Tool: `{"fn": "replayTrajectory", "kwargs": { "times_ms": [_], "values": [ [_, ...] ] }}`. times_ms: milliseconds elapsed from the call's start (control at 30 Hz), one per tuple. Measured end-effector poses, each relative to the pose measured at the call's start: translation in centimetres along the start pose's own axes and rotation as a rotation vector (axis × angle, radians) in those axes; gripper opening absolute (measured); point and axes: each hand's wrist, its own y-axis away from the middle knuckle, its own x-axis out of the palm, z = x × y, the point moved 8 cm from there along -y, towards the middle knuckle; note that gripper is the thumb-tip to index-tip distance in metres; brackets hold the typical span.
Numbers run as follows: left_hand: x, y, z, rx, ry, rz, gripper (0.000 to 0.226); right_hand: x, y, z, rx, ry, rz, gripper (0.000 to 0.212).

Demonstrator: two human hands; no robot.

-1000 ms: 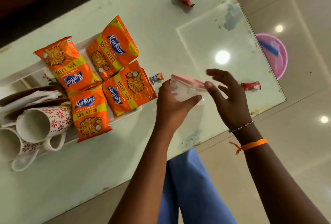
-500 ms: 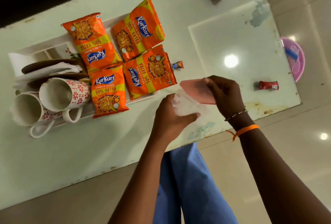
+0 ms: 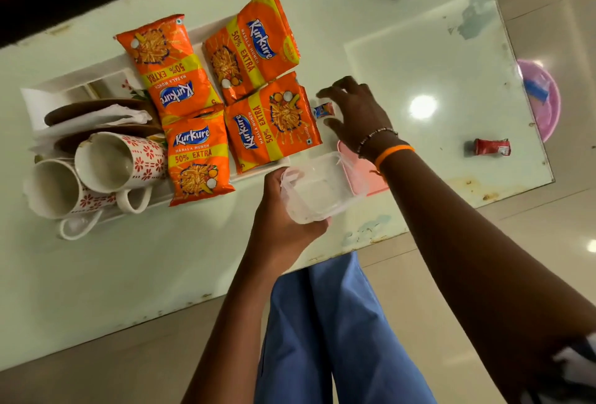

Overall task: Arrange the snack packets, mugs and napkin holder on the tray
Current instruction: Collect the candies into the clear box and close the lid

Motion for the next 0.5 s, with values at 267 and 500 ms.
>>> {"fn": "replayTrajectory", "kwargs": {
  "times_ms": [267, 500],
  "values": [
    [1.8, -1.3, -2.7, 0.100, -0.043, 0.005, 0.079, -5.1, 3.5, -4.6, 0.170, -0.338, -0.270, 0.020],
    [4.5, -2.4, -6.3, 0.186, -0.015, -0.026, 0.083, -8.2, 10.6, -4.4, 0.105, -0.364, -0.230, 0.026]
  ]
}}
